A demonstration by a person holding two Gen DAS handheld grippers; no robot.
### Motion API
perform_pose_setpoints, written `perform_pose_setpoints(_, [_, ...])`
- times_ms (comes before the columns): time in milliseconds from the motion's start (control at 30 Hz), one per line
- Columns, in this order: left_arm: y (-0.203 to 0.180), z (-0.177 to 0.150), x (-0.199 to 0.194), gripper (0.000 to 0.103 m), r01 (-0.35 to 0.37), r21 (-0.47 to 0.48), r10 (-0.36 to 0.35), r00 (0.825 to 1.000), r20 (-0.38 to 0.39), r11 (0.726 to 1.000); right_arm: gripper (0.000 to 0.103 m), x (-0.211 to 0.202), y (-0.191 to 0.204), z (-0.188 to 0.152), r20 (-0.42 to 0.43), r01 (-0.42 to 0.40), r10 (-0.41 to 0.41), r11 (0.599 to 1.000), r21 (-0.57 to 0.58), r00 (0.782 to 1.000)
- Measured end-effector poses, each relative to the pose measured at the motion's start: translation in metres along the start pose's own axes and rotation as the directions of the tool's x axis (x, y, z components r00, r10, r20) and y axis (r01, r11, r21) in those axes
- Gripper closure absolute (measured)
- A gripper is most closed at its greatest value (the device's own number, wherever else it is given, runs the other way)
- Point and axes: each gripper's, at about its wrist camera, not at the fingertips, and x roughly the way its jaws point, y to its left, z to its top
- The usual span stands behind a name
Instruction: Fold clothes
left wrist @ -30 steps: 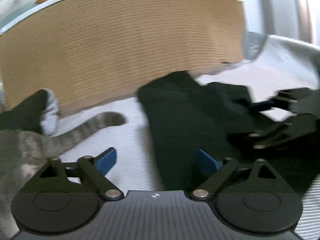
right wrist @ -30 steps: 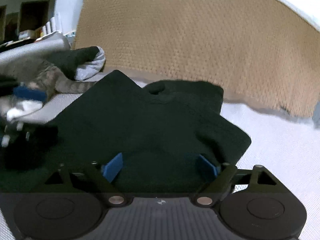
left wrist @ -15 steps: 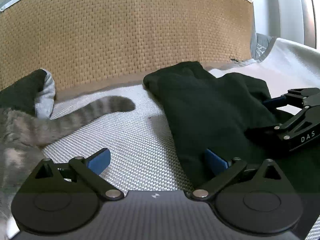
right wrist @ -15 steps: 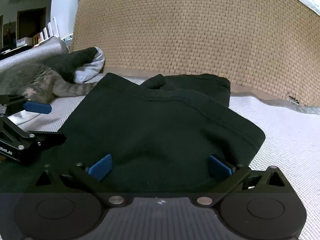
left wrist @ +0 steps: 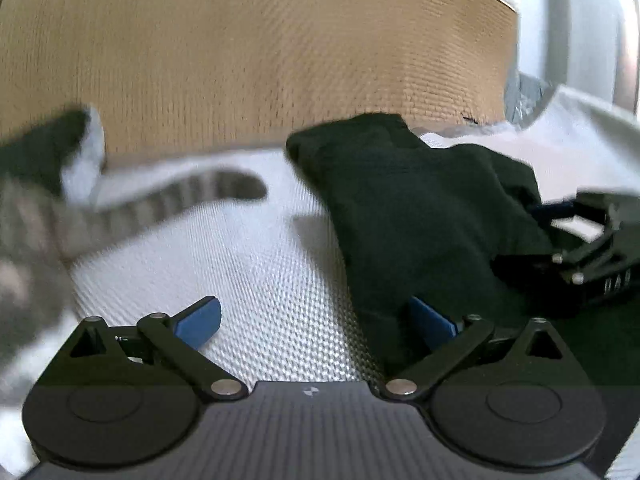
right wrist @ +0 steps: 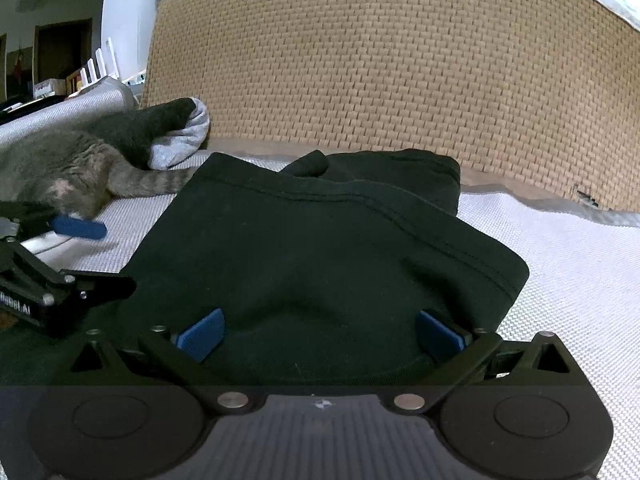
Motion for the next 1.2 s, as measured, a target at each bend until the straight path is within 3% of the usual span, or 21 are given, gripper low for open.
perform_pose_setpoints(100, [0.001, -0.003, -0.001, 0.000, 0.004, -0.040, -0.004, 1.000, 0.004, 0.999, 0.000, 0.000, 0.001, -0.001, 0.003, 0.005, -0.005, 1.000, -0.005, 1.000])
perform_pose_setpoints(367, [-0.014, -0.005, -0.025, 0.000, -0.059, 0.032, 0.055, 0.993, 0.108, 0.998, 0.000, -0.004, 0.000, -0.003, 0.017, -0.009, 0.009, 1.000, 0.016, 1.000])
perform_pose_setpoints(567, [-0.019, 0.002, -0.044, 0.000, -0.082, 0.029, 0.076, 0.982, 0.171, 0.996, 0.000, -0.014, -0.002, -0.004, 0.028, -0.021, 0.021, 1.000, 0.017, 0.999])
perform_pose_setpoints(867, [-0.038, 0.005, -0.047, 0.000, 0.035, 0.062, -0.040, 0.995, 0.092, 0.997, 0.000, -0.044, 0.000, -0.014, 0.050, -0.018, 0.020, 0.999, -0.042, 0.999])
perform_pose_setpoints(1067, [-0.050, 0.000, -0.048, 0.000, 0.044, 0.113, -0.048, 0.998, 0.031, 0.993, 0.000, -0.069, -0.003, -0.022, 0.032, -0.051, 0.050, 0.997, 0.052, 0.998])
perform_pose_setpoints(1200, [-0.057, -0.006, -0.050, 0.000, 0.080, 0.157, -0.085, 0.996, 0.023, 0.984, 0.000, -0.084, 0.001, -0.030, 0.064, -0.061, 0.056, 0.995, 0.077, 0.996])
